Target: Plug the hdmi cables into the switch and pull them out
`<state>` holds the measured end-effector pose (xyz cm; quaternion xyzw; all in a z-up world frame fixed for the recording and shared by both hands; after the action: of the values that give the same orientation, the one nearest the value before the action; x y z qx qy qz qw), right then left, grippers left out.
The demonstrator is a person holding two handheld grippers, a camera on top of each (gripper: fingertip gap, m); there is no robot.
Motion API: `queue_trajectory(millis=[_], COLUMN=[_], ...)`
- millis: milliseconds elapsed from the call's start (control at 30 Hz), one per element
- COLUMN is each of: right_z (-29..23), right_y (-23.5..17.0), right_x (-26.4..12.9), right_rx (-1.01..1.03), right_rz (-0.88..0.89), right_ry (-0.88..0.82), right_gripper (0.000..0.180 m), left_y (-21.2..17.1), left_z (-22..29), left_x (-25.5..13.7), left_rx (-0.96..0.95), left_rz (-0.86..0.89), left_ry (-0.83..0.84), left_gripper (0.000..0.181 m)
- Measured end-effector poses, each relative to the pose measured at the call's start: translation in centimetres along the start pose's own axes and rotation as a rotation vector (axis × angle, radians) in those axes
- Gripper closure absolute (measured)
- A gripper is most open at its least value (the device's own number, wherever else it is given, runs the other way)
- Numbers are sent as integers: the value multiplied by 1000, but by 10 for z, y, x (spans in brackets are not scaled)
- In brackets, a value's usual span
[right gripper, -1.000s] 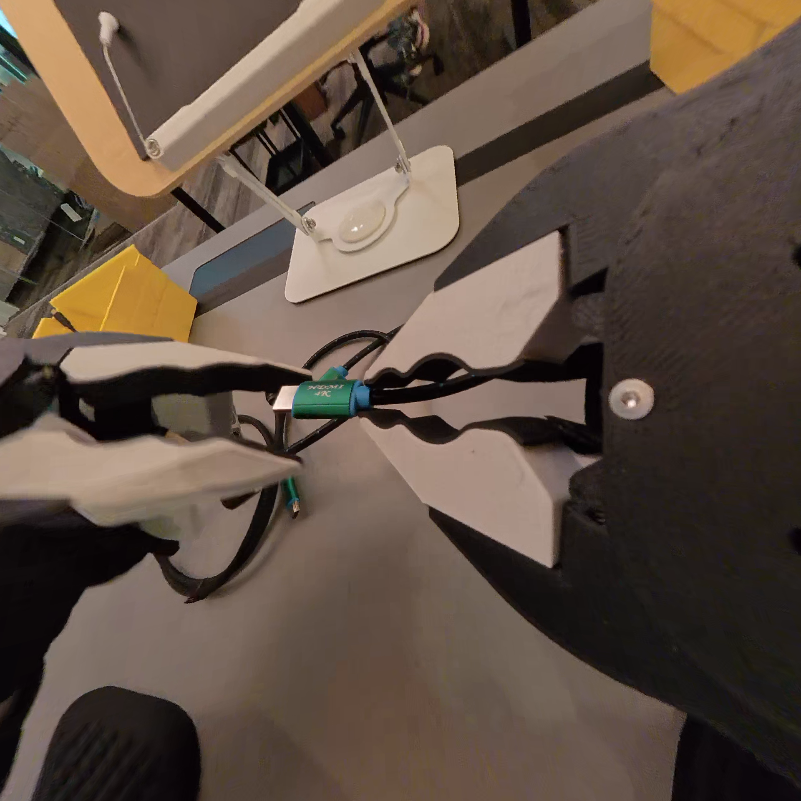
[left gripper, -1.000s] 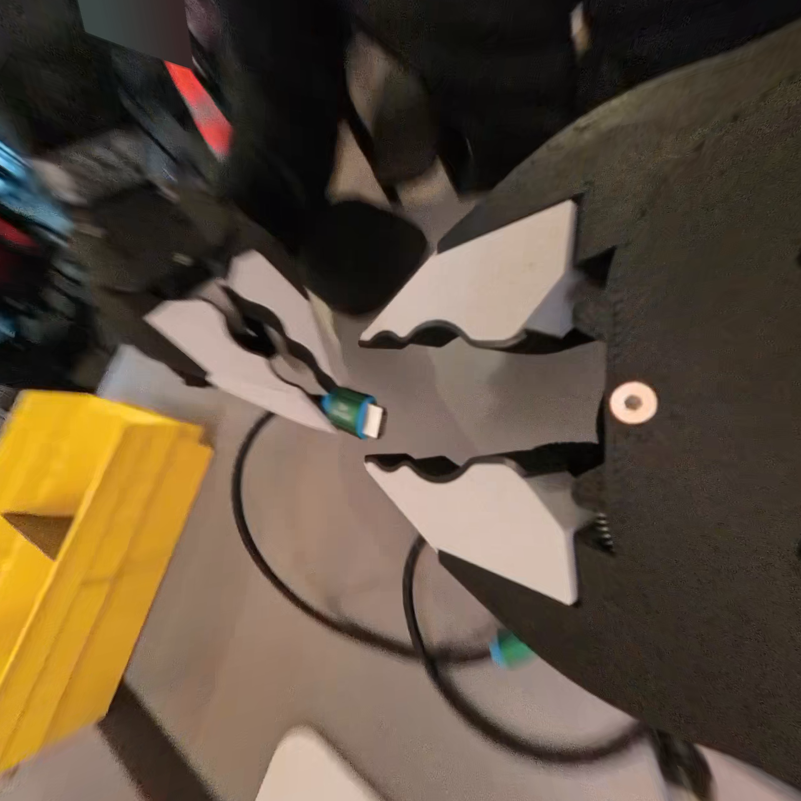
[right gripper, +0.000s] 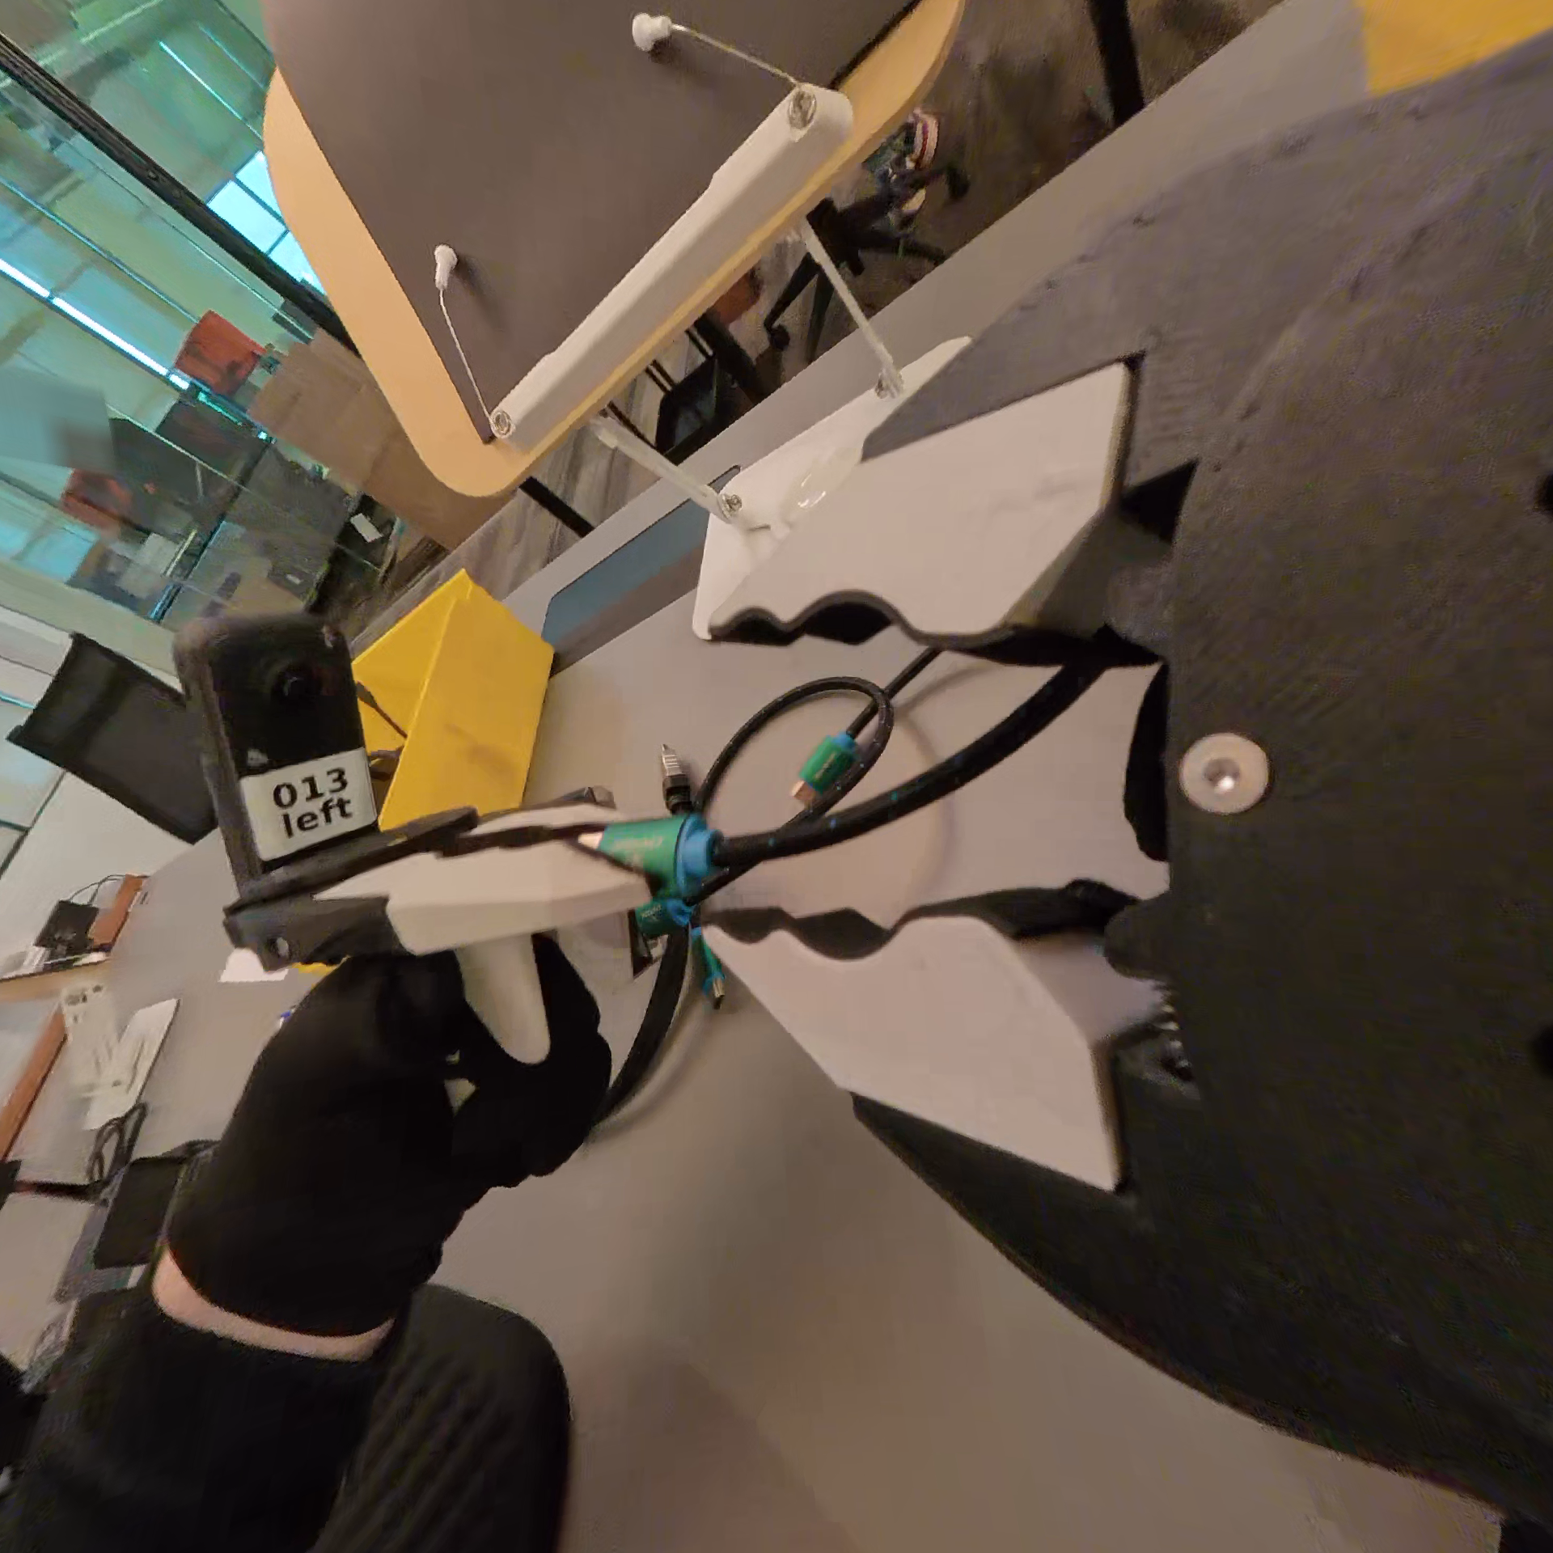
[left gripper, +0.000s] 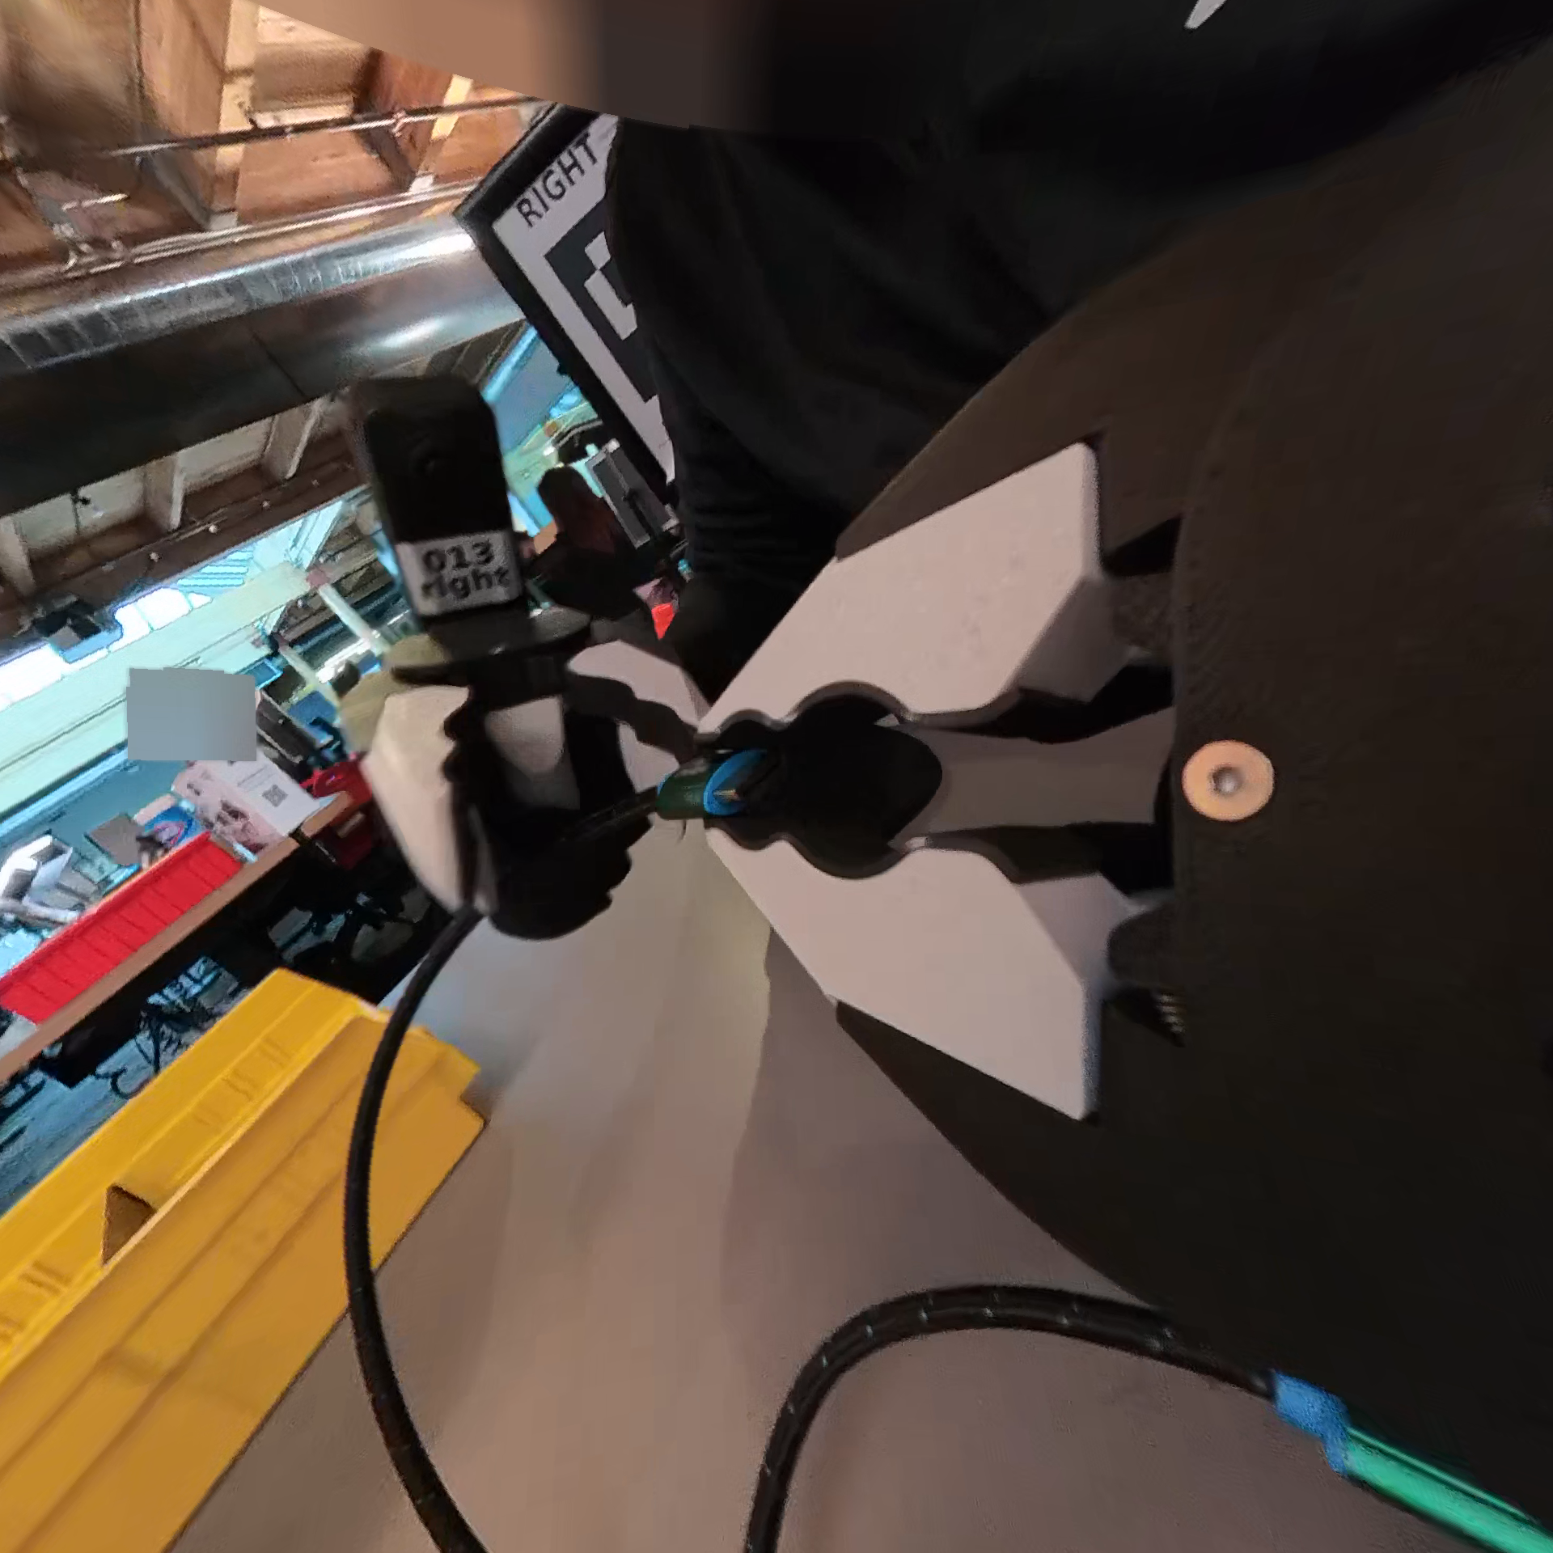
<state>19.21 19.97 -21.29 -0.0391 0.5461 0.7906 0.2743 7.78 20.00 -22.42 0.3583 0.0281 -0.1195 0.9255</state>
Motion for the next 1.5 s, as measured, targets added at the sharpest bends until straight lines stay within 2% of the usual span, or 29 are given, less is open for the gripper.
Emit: queue_trajectory(millis=[100,167,333,400,533,667,733,967,1300,1500], right_z=[-4,-9,-6,-8,-11,-16,-19,-19,-18,-17], right_y=[3,10,17,16,18,22,20,18,23,31], right_x=[0,0,-7,-7,-5,-1,2,3,-5,-12], right_rx=[-88,-99,53,79,-25,140,116,54,88,-16], right_rz=[-17,-2,141,149,206,195,184,235,302,324], right_ry=[74,137,230,222,116,196,183,119,144,39], right_gripper=[99,101,144,150,136,135,135,160,162,162], left_y=[1,3,3,1,0,1,1,-2,0,1], left_z=[7,11,14,13,10,13,14,13,19,21], left_x=[3,3,3,3,3,2,2,3,8,8], left_rx=[38,70,110,107,110,144,157,155,175,157], left_rz=[-6,4,35,55,83,108,112,147,195,250], left_ry=[-21,-44,-84,-99,-94,-86,-86,-114,-200,-235], left_gripper=[168,168,168,168,168,168,168,169,167,168])
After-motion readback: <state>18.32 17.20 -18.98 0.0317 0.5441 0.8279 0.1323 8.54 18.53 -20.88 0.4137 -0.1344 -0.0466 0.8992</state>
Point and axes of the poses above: each gripper's, where its closed fingertips meet, x out along the fingers, y out of its top, z = x × y across the jaws, the point moved 6 cm from there along -x, back along the fingers, and after that the axes turned 7 degrees about -z, right-handed, at the moved point
